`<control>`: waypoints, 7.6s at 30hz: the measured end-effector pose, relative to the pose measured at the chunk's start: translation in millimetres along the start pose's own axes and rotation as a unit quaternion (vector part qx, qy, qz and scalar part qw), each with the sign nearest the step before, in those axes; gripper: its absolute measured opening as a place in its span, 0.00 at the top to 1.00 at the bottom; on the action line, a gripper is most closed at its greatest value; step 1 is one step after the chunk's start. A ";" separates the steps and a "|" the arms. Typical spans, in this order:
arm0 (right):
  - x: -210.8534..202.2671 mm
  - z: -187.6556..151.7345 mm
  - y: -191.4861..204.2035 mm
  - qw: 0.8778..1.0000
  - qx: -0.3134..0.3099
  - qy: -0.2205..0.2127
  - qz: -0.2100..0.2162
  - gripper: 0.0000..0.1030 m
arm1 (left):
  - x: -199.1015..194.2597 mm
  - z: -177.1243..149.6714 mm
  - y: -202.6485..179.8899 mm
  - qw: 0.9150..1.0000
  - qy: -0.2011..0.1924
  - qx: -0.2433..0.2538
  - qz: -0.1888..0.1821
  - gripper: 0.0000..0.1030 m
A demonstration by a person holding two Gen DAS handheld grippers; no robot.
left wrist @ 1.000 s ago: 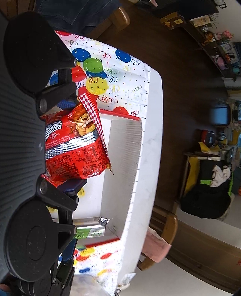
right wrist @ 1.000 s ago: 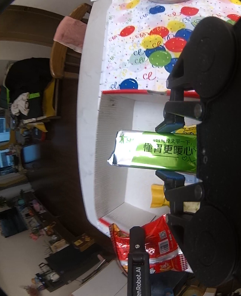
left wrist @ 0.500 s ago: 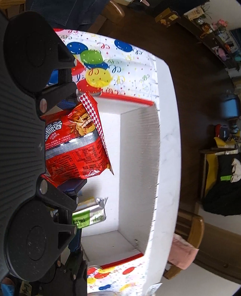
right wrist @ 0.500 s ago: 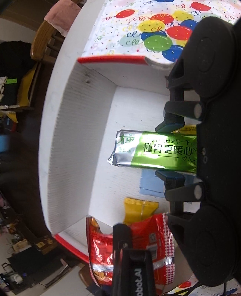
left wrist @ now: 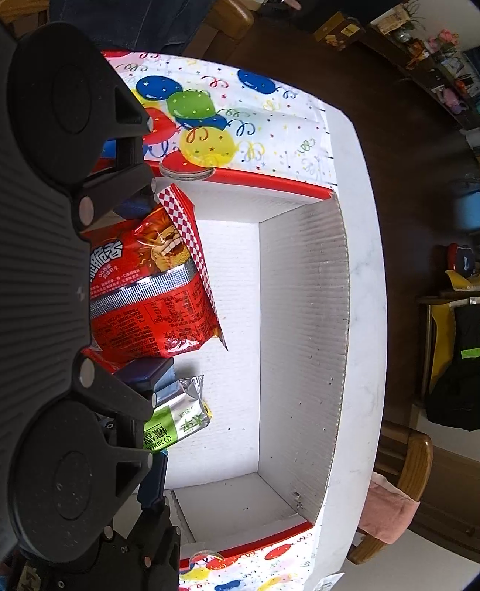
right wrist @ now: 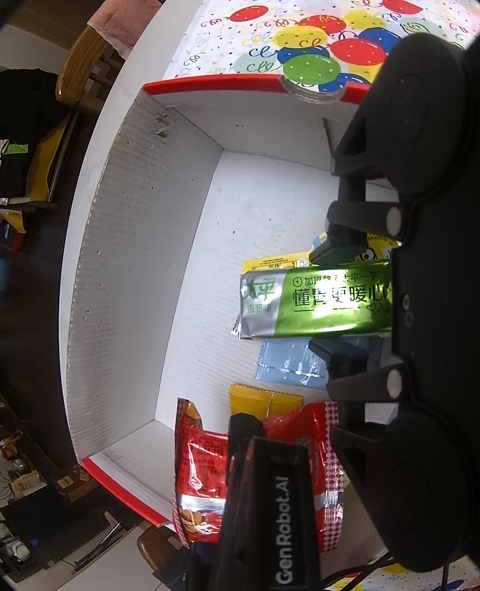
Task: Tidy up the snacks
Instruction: 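Lower red chip bag into box with left tool while right tool drops green bar, then open both tools and move them back toward the snack pile, then grasp white-and-blue packet with left tool while right tool grasps black-wrapped bar, then carry white packet with left tool while right tool carries black bar over box, then release white packet into box with left tool while right tool releases black bar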
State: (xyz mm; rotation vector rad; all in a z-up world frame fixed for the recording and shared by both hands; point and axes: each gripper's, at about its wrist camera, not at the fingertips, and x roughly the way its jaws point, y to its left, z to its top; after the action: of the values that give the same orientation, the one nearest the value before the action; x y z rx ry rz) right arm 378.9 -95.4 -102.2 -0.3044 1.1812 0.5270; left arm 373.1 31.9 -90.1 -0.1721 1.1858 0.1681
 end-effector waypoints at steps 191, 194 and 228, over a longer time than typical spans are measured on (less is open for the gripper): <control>-141.0 -100.4 -2.5 0.974 0.072 -0.215 0.011 0.68 | -138.0 -105.2 -3.9 0.988 -0.149 0.001 -0.038 0.54; -132.9 -89.5 -8.9 0.976 0.070 -0.204 0.009 0.68 | -130.3 -93.9 -7.5 0.989 -0.142 0.002 -0.037 0.54; -30.7 -2.7 -25.9 0.995 0.040 -0.087 0.003 0.68 | -10.1 -16.9 -11.7 0.999 -0.024 0.002 0.022 0.54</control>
State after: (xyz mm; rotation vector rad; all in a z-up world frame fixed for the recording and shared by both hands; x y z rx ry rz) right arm 382.1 -125.6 -75.8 -0.1827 1.0314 0.5002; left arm 356.7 16.4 -86.4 -0.1371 1.1430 0.2070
